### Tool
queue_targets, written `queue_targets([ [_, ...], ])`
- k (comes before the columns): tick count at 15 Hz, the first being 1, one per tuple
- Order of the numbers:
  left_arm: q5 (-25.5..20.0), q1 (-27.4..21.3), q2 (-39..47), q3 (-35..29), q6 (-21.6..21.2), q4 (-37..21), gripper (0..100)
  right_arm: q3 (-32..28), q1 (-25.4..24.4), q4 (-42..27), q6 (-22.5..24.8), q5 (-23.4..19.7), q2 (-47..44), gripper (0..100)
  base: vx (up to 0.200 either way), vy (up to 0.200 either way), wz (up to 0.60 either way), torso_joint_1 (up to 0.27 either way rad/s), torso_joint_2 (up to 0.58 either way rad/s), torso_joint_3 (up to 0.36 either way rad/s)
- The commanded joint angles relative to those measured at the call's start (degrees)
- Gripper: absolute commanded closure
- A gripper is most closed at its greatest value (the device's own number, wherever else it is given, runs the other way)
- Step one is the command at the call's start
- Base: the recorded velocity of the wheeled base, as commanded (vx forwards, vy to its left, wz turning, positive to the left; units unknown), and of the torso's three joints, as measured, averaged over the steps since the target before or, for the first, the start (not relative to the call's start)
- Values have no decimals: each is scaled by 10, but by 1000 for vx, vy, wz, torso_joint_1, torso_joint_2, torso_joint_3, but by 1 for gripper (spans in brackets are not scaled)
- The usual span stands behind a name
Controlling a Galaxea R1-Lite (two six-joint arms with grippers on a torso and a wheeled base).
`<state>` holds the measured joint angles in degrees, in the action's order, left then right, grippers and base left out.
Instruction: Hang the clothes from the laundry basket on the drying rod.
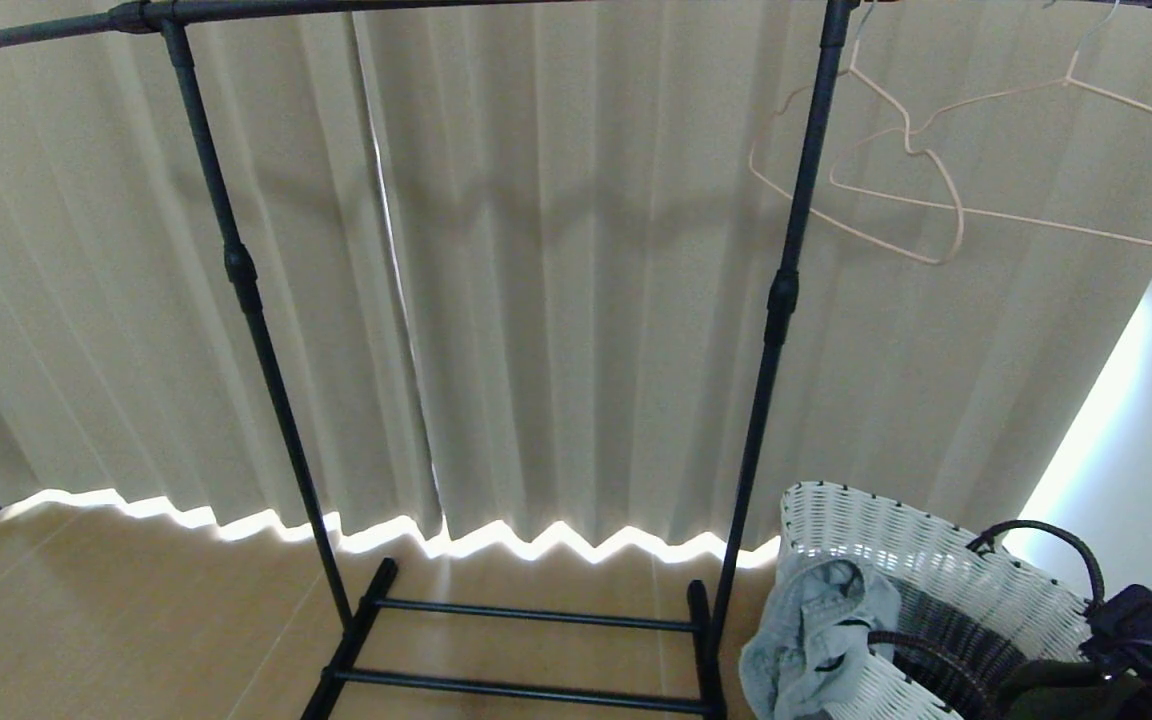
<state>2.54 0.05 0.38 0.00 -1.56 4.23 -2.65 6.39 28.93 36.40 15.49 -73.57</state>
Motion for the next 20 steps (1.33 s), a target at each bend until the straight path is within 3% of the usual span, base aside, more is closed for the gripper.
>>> queue_targets([
  [1,0,0,0,0,0,0,0,1,11,0,8,2,119,100,0,0,0,0,0,0],
  [5,-3,0,1,0,-1,0,0,-4,15,5,12,1,148,100,0,0,0,0,0,0],
  [10,-3,0,1,0,-1,0,0,-6,15,6,10,1,150,100,0,0,-600,3,4,4],
  [18,-3,0,0,0,-1,0,0,-10,15,6,6,-7,149,100,0,0,0,0,0,0],
  [20,-3,0,0,0,-1,0,0,-17,15,7,-25,-45,150,100,0,0,0,0,0,0],
])
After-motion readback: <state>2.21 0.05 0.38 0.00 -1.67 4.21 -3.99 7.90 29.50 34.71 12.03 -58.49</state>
